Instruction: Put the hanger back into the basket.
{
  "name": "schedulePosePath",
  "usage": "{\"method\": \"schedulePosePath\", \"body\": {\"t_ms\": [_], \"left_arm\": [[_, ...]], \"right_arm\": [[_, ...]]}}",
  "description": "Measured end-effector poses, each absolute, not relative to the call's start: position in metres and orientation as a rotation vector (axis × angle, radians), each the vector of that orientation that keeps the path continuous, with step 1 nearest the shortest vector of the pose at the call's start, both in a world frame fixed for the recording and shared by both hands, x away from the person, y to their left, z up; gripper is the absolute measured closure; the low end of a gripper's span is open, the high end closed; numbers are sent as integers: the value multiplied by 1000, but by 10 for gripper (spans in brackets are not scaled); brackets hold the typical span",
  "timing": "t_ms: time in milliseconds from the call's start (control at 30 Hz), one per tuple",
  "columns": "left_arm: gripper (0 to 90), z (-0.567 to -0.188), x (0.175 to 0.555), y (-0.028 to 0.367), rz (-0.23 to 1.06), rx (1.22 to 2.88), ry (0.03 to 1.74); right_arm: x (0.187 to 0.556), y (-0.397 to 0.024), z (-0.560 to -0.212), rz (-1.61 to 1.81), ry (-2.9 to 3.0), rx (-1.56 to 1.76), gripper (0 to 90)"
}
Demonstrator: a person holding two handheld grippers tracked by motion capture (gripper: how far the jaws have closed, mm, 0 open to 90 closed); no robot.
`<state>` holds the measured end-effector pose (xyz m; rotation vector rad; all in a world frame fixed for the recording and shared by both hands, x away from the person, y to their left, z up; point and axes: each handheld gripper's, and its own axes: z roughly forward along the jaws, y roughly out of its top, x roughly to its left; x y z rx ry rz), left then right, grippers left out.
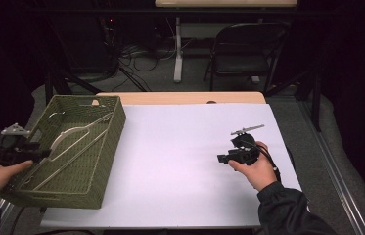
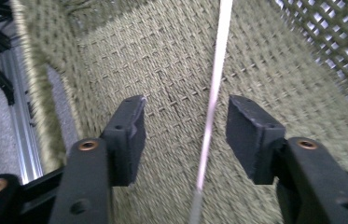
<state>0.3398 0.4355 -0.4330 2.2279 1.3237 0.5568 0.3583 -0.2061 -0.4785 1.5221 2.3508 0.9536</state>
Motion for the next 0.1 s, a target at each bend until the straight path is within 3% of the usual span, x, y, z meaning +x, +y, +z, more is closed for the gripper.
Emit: {"method": "schedulePosePath", "body": {"t_ms": [100], "left_arm": [[438, -421, 321, 429, 607, 2155, 1314]], "right_arm": [[354, -206, -479, 941, 2338, 1487, 467]]}}
